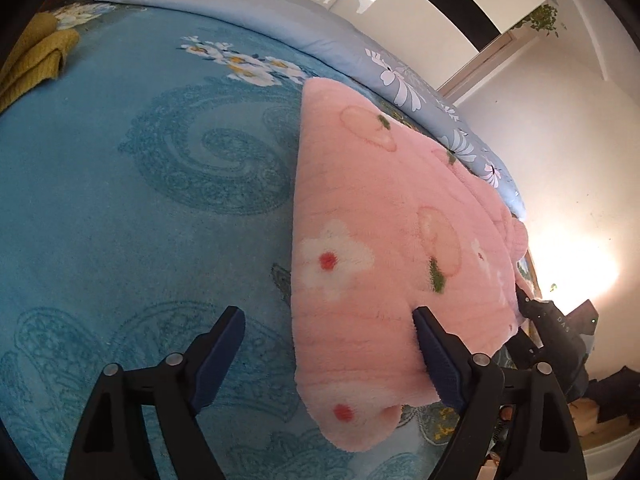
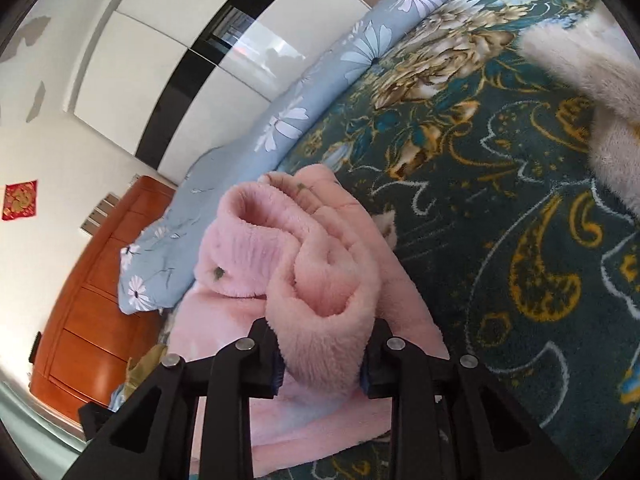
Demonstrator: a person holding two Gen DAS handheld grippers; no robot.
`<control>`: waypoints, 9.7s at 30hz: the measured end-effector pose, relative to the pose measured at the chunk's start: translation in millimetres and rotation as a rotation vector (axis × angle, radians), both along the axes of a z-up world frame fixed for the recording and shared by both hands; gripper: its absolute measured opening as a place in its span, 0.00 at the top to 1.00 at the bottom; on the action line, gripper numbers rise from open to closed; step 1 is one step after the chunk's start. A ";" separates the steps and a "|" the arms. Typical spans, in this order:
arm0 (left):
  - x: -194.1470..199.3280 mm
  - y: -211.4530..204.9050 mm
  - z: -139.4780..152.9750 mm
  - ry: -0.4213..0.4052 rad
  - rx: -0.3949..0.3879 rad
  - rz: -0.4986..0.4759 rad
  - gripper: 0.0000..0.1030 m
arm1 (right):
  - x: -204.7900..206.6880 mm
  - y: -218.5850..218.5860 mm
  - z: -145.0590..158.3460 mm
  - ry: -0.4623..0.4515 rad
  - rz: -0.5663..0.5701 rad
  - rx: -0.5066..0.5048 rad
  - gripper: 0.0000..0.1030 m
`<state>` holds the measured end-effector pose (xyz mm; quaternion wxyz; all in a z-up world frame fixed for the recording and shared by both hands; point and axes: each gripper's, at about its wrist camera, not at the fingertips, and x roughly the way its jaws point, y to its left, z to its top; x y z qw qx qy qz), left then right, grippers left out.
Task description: Fold clothes
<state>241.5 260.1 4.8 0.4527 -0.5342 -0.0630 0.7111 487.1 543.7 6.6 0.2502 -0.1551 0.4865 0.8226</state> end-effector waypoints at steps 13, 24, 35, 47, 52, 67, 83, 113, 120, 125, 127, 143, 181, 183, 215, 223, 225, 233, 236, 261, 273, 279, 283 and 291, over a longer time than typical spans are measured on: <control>-45.3 9.5 1.0 -0.095 0.094 0.002 0.16 | 21.8 -7.7 8.9 -0.063 0.025 0.138 0.29; -59.0 55.6 -17.2 -0.184 0.106 -0.140 0.14 | -4.8 13.9 -9.5 -0.030 0.107 0.061 0.21; -49.1 66.7 -8.6 -0.114 0.092 -0.185 0.28 | -18.3 10.0 -8.1 -0.013 0.096 0.023 0.41; -33.7 66.1 11.0 -0.002 0.010 -0.150 0.61 | -23.9 0.1 3.4 -0.060 0.038 -0.046 0.53; -17.1 59.8 26.2 0.071 0.001 -0.156 0.66 | -20.5 -14.0 22.1 -0.067 0.059 0.008 0.57; 30.2 -5.5 39.1 -0.003 0.105 -0.219 0.68 | 39.9 -77.3 51.7 -0.100 0.107 0.081 0.58; 27.5 -12.3 1.4 -0.062 0.036 -0.187 0.52 | 53.7 -90.1 88.7 -0.267 0.039 0.309 0.47; 22.3 -14.5 -15.5 -0.094 0.032 -0.199 0.32 | 6.2 -79.3 73.1 -0.279 0.228 0.323 0.46; 23.3 -13.8 -14.9 -0.084 0.029 -0.195 0.30 | 60.6 -49.4 20.9 -0.216 0.156 0.052 0.22; 23.5 -14.4 -15.2 -0.083 0.035 -0.194 0.30 | 57.8 -39.2 -7.0 -0.086 0.166 -0.072 0.19; 22.9 -15.0 -15.3 -0.083 0.037 -0.194 0.30 | 50.1 -37.3 -12.9 -0.070 0.165 -0.091 0.19; 38.1 -36.4 25.5 0.106 0.077 -0.181 0.63 | 35.9 -54.5 25.6 -0.068 0.223 0.016 0.56; 282.6 346.1 80.8 0.202 0.091 -0.628 0.64 | 335.8 218.4 134.5 -0.454 -0.315 0.146 0.55; 272.5 347.1 66.6 0.185 0.063 -0.604 0.63 | 341.8 224.6 109.0 -0.463 -0.340 0.110 0.54; 328.8 307.4 94.4 0.312 0.116 -0.785 0.53 | 338.9 136.9 137.8 -0.507 -0.302 0.411 0.38; 344.5 309.5 83.0 0.334 0.093 -0.845 0.47 | 350.2 161.5 100.5 -0.496 -0.368 0.270 0.38; 348.5 310.5 79.5 0.349 0.080 -0.862 0.46 | 347.2 164.0 94.1 -0.522 -0.369 0.261 0.37; 340.6 289.8 91.9 0.405 0.099 -0.880 0.35 | 350.2 149.2 92.6 -0.532 -0.413 0.274 0.36; 328.3 279.4 100.4 0.439 0.091 -0.867 0.32 | 346.3 127.7 97.9 -0.525 -0.480 0.322 0.36; 280.7 152.4 71.1 0.482 0.073 -0.708 0.00 | 264.6 -85.1 58.1 -0.560 -0.606 0.334 0.00; 278.2 114.3 104.8 0.673 0.093 -0.653 0.00 | 230.9 -135.3 88.7 -0.640 -0.565 0.405 0.00; 272.2 101.7 118.2 0.705 0.116 -0.622 0.00 | 230.2 -146.0 104.2 -0.601 -0.576 0.417 0.00; 268.6 96.2 126.0 0.680 0.133 -0.621 0.00 | 226.5 -152.2 113.2 -0.616 -0.579 0.432 0.00; 268.9 86.3 139.7 0.680 0.154 -0.625 0.00 | 219.8 -166.1 130.3 -0.644 -0.583 0.477 0.00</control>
